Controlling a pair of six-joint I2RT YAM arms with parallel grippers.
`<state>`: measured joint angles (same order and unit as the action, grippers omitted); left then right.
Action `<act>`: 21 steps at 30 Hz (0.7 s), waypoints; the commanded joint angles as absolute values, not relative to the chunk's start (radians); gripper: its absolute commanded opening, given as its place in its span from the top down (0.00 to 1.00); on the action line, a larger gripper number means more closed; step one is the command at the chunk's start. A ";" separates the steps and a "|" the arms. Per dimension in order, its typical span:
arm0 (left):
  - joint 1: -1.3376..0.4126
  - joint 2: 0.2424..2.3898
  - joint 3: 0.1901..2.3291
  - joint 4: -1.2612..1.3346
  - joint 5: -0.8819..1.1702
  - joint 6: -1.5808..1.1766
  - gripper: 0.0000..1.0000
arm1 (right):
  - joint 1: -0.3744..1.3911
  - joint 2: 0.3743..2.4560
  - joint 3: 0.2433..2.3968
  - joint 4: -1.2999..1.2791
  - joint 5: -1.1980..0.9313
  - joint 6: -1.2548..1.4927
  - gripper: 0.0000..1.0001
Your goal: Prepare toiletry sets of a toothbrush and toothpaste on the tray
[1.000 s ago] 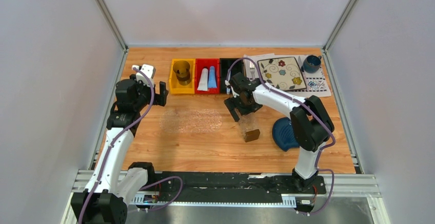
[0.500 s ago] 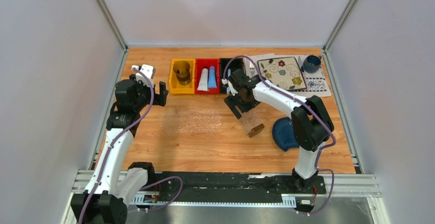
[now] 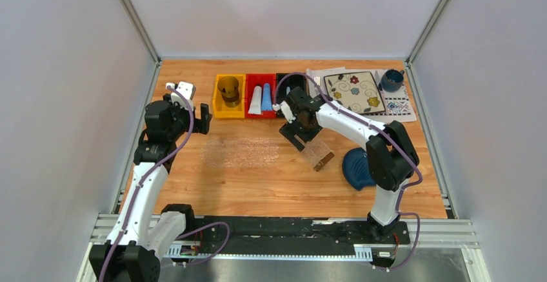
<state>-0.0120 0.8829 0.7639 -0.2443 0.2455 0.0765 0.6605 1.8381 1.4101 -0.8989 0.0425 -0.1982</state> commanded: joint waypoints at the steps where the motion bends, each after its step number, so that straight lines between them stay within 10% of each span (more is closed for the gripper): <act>1: -0.006 0.867 0.775 -0.222 0.242 0.095 0.06 | 0.704 1.793 1.482 -0.871 -0.017 -0.291 0.54; 21: -0.006 0.851 0.838 -0.296 0.083 0.150 0.06 | 0.874 1.904 1.703 -0.953 -0.002 -0.643 0.57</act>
